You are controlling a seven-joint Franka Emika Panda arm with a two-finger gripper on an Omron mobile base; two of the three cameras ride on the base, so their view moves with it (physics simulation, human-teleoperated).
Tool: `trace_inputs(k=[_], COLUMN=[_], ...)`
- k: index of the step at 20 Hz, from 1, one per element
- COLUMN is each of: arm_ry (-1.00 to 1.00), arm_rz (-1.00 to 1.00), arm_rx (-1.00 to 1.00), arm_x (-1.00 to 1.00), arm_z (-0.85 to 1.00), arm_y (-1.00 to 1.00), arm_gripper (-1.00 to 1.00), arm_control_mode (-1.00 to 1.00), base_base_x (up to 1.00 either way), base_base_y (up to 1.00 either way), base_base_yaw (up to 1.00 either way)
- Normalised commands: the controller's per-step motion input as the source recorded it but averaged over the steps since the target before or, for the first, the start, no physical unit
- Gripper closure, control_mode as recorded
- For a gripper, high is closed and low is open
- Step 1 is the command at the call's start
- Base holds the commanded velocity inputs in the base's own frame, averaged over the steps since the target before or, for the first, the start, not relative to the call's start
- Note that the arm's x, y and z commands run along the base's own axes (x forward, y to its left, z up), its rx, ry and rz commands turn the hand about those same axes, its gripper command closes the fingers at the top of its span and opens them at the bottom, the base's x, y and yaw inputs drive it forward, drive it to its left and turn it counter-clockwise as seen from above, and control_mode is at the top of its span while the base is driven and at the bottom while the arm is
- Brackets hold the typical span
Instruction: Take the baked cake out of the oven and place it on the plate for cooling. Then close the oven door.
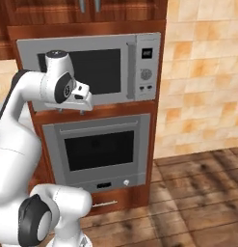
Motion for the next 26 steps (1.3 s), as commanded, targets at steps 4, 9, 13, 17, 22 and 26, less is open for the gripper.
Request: trace_inputs(k=[4, 9, 13, 17, 22, 26], arm_ry=[0.00, 0.00, 0.00, 0.00, 0.00, 0.00], arm_rz=[0.00, 0.00, 0.00, 0.00, 0.00, 0.00], arm_rx=[0.00, 0.00, 0.00, 0.00, 0.00, 0.00], arm_x=[0.00, 0.00, 0.00, 0.00, 0.00, 0.00], arm_z=[0.00, 0.00, 0.00, 0.00, 0.00, 0.00], arm_y=[0.00, 0.00, 0.00, 0.00, 0.00, 0.00], arm_gripper=[-1.00, -1.00, -1.00, -1.00, -1.00, -1.00], arm_control_mode=[1.00, 1.00, 1.00, 1.00, 1.00, 1.00], base_base_x=[0.04, 0.19, 0.25, 0.00, 0.00, 0.00], base_base_y=[0.74, 0.56, 0.54, 0.52, 0.51, 0.53], base_base_yaw=[-0.47, -0.44, -0.39, -0.32, -0.24, -0.18])
